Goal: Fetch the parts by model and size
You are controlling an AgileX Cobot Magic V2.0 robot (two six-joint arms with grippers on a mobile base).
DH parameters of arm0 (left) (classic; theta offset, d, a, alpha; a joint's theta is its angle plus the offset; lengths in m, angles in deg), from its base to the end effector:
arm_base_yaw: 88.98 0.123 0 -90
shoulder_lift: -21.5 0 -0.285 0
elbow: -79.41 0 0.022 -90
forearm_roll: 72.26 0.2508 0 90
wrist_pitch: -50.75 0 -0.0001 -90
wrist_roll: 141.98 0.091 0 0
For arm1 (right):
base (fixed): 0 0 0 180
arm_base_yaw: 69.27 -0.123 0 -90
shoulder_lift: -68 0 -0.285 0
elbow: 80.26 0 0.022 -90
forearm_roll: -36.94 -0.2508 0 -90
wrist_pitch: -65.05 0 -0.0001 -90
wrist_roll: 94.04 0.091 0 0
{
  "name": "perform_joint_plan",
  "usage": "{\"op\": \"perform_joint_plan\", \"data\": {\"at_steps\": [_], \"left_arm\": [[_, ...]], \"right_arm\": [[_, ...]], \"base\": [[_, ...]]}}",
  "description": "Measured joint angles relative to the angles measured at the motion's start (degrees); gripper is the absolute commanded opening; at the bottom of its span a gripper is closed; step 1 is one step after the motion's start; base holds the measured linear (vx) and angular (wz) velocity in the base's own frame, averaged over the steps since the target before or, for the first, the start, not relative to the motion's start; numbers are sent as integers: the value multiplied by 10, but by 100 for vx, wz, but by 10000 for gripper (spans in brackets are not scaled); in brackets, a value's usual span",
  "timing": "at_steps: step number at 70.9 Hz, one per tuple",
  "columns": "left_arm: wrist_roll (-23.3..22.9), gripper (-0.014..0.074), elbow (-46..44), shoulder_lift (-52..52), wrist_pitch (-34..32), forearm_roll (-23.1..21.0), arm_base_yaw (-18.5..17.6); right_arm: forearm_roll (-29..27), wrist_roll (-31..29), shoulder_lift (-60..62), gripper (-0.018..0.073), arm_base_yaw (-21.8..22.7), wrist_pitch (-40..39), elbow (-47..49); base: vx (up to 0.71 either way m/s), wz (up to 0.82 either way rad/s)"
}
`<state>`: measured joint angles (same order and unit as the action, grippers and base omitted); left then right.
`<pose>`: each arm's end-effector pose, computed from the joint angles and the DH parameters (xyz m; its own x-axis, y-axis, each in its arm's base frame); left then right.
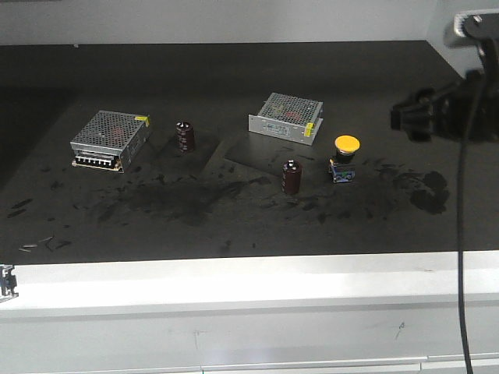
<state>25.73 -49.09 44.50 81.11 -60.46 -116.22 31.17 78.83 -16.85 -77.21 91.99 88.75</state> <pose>0.0587 -0.0196 0.3001 -0.2331 0.0796 -0.9692 0.3580 0.9337 -0.0095 0.2992 0.0459 0.3541 -0.5281 -0.1086 -0.8422 -0.1944 0.9809 -0.0046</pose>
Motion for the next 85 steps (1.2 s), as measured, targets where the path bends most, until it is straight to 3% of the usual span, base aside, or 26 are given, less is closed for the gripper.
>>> {"op": "perform_joint_plan", "data": {"at_steps": [9,23,35,42,56,85], "left_arm": [[0,-7,0,0,0,0,0],[0,-7,0,0,0,0,0],[0,-7,0,0,0,0,0],[0,-7,0,0,0,0,0],[0,-7,0,0,0,0,0],[0,-7,0,0,0,0,0]], "right_arm": [[-45,-33,-67,500,0,48,85],[-62,-41,-179,500,0,133,213],[-46,-38,-264,500,-21,197,312],[-25,-5,-307,500,-34,225,362],[11,27,-358,500,-35,270,411],[39,51,-412,500,-35,314,416]], "base": [[0,0],[0,0],[0,0],[0,0],[0,0],[0,0]]}}
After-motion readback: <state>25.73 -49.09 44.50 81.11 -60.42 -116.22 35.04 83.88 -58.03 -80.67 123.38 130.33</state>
